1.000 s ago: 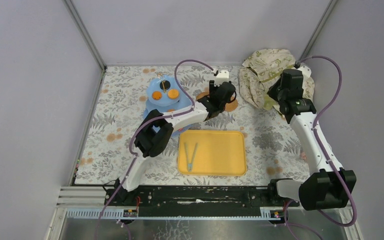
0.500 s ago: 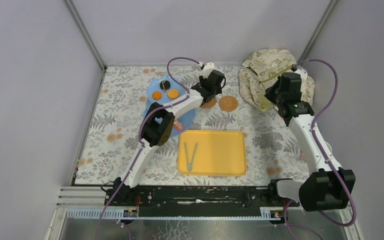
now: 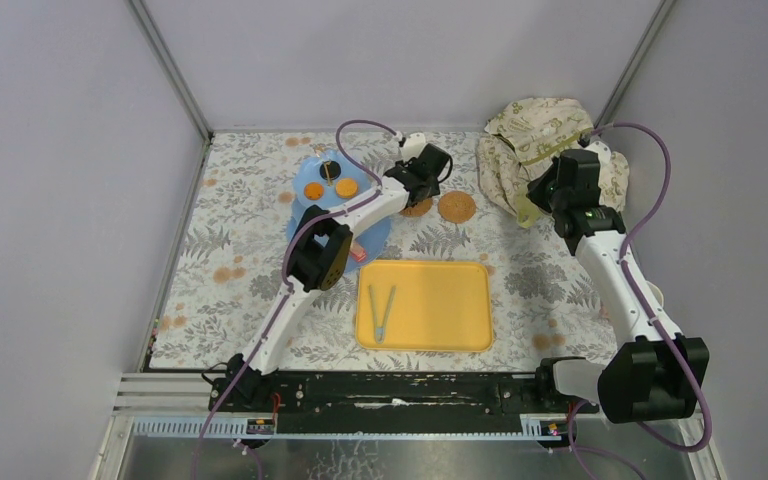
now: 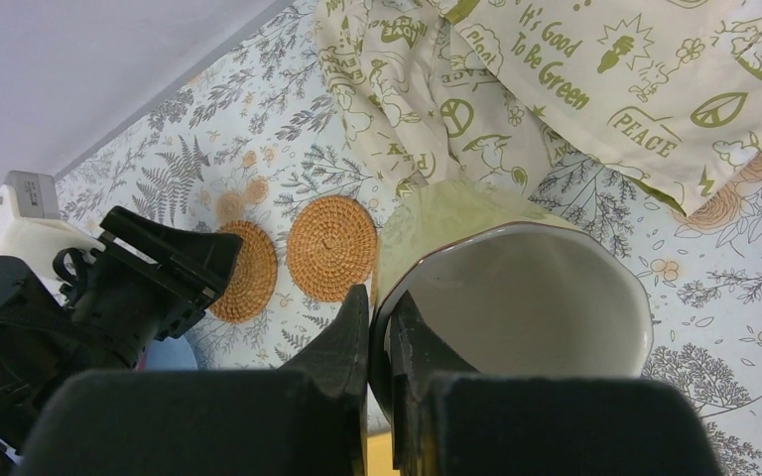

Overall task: Serve the afternoon tea
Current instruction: Move the coaster to the center of the board.

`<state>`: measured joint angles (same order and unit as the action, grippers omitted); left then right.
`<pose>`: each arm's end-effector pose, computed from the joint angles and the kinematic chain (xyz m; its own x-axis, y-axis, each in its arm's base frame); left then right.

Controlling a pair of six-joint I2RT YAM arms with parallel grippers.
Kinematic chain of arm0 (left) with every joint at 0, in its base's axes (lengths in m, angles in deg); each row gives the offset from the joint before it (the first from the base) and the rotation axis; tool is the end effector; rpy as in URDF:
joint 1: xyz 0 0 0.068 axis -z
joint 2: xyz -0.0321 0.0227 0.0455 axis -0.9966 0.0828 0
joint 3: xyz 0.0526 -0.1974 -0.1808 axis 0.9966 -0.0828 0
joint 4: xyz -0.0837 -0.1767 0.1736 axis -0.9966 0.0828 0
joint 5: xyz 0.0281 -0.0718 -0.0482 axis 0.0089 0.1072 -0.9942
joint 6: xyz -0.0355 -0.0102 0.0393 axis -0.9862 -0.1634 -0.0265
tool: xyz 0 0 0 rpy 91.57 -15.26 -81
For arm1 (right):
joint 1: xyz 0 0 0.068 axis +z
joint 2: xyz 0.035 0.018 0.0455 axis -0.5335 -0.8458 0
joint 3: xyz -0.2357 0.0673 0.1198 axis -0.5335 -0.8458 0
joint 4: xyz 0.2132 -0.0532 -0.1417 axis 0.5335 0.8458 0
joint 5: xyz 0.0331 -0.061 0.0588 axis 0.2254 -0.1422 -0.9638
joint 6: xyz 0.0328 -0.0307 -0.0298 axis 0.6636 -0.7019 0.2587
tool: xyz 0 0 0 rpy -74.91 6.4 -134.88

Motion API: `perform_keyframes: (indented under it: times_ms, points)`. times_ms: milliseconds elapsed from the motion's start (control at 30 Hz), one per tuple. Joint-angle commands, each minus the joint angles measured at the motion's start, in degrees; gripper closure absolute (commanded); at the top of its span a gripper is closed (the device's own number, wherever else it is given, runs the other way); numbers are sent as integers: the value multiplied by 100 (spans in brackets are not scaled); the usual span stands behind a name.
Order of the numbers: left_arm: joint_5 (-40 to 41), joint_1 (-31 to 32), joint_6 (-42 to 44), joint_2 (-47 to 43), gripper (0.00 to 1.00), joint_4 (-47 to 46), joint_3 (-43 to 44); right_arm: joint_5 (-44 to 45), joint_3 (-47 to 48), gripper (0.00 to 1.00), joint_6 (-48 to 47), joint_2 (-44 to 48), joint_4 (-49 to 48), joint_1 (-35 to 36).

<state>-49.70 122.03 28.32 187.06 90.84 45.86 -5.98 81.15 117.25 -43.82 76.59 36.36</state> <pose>0.4565 -0.3218 0.1726 -0.6275 -0.2583 -0.7345 -0.1499 0.9658 -0.2115 0.2847 0.0156 0.3327 -0.3212 0.4747 -0.8194 0.2486 0.8772 0.4107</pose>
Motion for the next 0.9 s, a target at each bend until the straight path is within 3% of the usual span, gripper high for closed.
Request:
perform_keyframes:
  times_ms: [0,333,867]
  points:
    - [21,14,-248,-111,46,391,-242,-17,116,100,7,328,-726,10]
    - [-197,14,-291,-154,46,544,-475,35,35,100,-12,422,-685,10]
    - [-223,242,-536,-782,46,327,-1717,78,-114,100,-29,615,-555,10]
